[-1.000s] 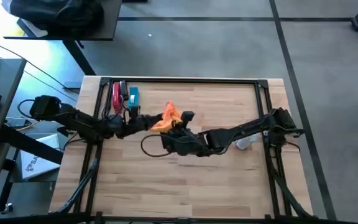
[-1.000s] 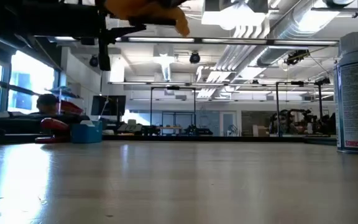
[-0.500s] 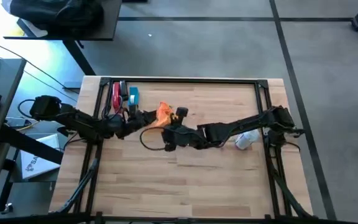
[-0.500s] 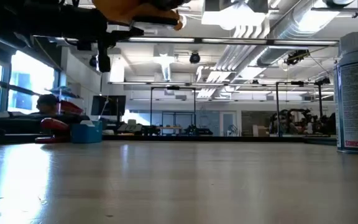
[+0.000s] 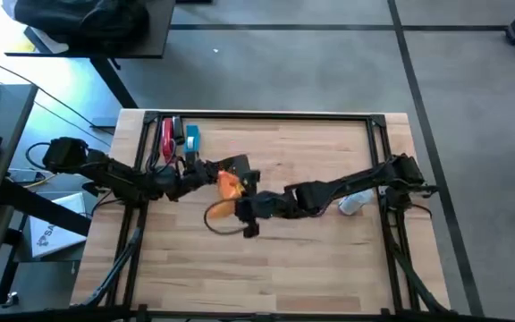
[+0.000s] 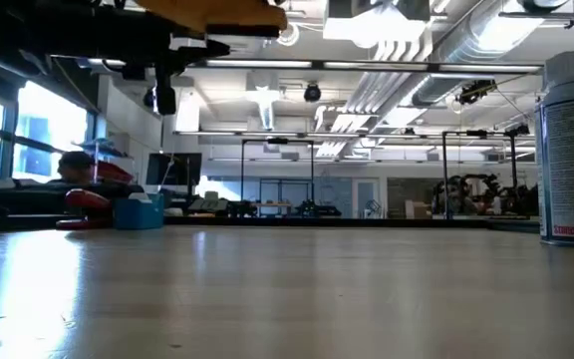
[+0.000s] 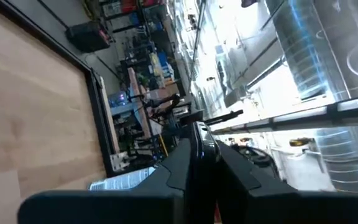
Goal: Apply microfiber cloth
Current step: Wipe the front and back of the black cellphone using the yellow microfiber cloth
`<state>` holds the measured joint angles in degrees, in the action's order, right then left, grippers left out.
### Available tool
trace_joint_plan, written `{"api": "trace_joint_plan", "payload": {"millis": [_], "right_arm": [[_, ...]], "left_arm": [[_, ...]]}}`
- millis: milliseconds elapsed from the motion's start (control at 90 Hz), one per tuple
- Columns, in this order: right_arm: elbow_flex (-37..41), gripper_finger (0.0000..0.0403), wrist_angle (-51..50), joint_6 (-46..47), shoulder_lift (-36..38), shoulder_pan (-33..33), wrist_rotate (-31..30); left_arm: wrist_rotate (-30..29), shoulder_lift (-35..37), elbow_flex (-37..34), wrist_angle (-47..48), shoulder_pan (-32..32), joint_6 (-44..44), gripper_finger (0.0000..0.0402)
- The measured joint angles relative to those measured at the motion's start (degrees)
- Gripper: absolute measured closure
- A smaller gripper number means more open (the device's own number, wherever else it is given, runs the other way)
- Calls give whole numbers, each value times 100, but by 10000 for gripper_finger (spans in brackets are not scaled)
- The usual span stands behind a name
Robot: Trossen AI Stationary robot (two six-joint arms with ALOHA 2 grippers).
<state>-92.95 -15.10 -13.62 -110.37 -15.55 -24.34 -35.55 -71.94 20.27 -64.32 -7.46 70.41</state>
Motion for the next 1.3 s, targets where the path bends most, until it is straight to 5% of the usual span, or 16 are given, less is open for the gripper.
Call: {"api": "trace_joint_plan", "payload": {"millis": [433,678,889,1200,1300], "right_arm": [[18,402,148,386,0,-794,-177],[2,402,605,-733,101,-578,-1759],[2,402,659,-809,63,165,-960],[-4,402,1295,-1522,68,869,-754],[-4,402,1157,-1537,85,907,-184]], "left_arm": [[-78,22,20,-34,2,-19,376],[-110,15,13,-41,2,-26,376],[-184,2,46,-161,7,-122,376],[-297,0,168,-105,2,-201,376],[-243,2,168,-58,2,-203,376]]}}
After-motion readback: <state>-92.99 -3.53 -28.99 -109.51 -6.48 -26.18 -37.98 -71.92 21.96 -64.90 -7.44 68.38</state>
